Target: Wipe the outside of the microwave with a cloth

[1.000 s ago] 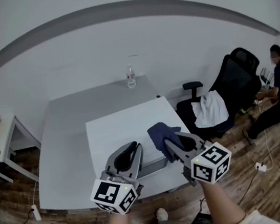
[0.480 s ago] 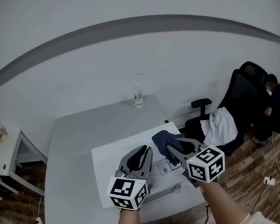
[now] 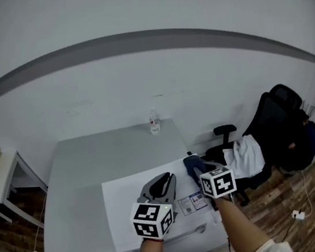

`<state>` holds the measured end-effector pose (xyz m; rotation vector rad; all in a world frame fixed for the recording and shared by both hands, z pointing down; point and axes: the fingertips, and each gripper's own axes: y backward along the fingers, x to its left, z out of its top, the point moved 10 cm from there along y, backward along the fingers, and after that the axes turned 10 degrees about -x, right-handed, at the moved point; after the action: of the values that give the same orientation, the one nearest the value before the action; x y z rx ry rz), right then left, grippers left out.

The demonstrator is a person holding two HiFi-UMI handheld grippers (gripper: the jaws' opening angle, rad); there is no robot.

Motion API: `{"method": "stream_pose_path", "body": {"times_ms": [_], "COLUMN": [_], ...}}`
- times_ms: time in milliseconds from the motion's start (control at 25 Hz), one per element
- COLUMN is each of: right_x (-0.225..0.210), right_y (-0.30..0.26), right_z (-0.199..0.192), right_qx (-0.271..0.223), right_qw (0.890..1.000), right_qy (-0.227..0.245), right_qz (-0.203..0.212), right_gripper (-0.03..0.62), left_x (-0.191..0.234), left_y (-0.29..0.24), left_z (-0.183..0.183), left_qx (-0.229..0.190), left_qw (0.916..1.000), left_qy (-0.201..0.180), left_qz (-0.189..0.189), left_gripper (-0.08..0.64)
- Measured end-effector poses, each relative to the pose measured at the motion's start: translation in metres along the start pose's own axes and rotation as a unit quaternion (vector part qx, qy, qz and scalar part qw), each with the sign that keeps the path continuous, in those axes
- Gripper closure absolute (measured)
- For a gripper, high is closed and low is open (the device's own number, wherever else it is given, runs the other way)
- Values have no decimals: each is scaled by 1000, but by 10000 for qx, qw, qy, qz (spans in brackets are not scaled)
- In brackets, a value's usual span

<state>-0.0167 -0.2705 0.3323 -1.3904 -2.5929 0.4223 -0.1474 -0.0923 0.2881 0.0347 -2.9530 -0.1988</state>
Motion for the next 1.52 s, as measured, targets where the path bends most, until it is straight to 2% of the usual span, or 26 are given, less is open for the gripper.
{"method": "stream_pose_path", "body": {"times_ms": [200, 360, 560, 1120, 1520], "right_x": [-4, -2, 1, 4, 20], "right_y": [-17, -27, -30, -33, -35], "right_z": [-5, -12, -11, -9, -8], "right_qx": [244, 507, 626, 744, 778], "right_qw": [9996, 9977, 9963, 9954, 9949], "right_qy": [93, 352, 456, 354, 265], "right_qz": [-143, -278, -378, -488, -576], "right_gripper": [495, 495, 495, 497, 497], "left_x": [6, 15, 21, 31, 37], "left_y": [7, 12, 14, 18, 26], "left_z": [-4, -3, -6, -8, -5], "left_qx": [72, 50, 128, 194, 204], "left_qw": [9999, 9996, 9994, 9983, 9981], "left_qy": [85, 234, 289, 523, 559], "left_qz": [49, 116, 148, 172, 171], "left_gripper": [517, 517, 517, 517, 517]}}
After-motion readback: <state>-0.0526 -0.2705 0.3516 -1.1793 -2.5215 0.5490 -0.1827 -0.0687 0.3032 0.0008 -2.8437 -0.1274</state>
